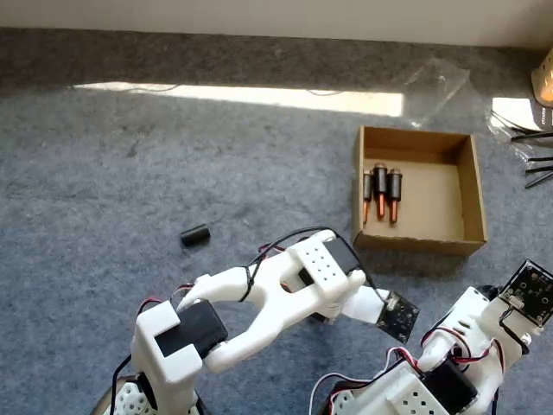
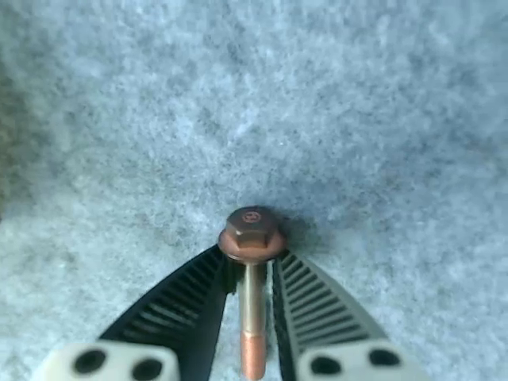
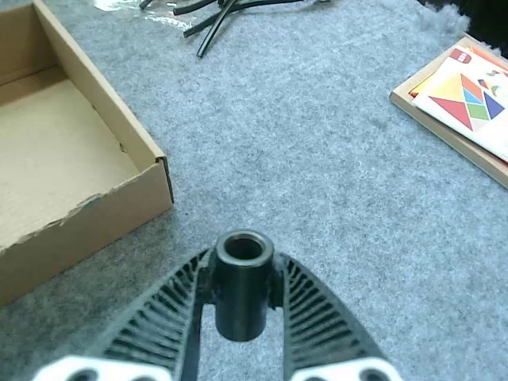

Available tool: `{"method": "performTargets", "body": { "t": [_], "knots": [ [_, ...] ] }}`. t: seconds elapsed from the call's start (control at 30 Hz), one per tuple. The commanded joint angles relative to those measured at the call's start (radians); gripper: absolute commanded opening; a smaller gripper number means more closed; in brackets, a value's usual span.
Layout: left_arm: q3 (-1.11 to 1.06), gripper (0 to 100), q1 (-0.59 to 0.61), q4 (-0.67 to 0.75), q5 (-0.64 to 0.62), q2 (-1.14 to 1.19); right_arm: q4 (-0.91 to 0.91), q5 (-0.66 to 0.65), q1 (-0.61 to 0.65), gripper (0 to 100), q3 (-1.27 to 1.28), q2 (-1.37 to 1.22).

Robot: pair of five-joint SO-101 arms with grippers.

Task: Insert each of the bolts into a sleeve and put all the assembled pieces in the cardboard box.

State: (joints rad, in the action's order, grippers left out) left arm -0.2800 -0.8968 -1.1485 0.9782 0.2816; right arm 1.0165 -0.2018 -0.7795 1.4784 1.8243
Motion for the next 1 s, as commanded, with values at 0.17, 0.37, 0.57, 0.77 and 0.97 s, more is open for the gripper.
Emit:
{"method": "performTargets", "body": {
  "t": [0.17, 0.37, 0.57, 0.77, 0.97],
  "knots": [
    [0.018, 0, -0.016, 0.032, -0.130, -0.042, -0.035, 0.002, 0.012, 0.5, -0.005, 0.007],
    [0.088, 0, 0.042, 0.043, -0.298, -0.035, -0.031, 0.002, 0.012, 0.5, -0.005, 0.007],
    [0.165, 0, 0.180, 0.043, -0.407, -0.033, -0.031, 0.002, 0.012, 0.5, -0.005, 0.007],
    [0.237, 0, 0.331, 0.057, -0.488, -0.033, -0.031, 0.003, 0.013, 0.5, -0.005, 0.007],
    [0.246, 0, 0.489, 0.178, -0.577, -0.036, -0.027, 0.000, 0.071, 0.5, -0.004, 0.007]
  ]
}}
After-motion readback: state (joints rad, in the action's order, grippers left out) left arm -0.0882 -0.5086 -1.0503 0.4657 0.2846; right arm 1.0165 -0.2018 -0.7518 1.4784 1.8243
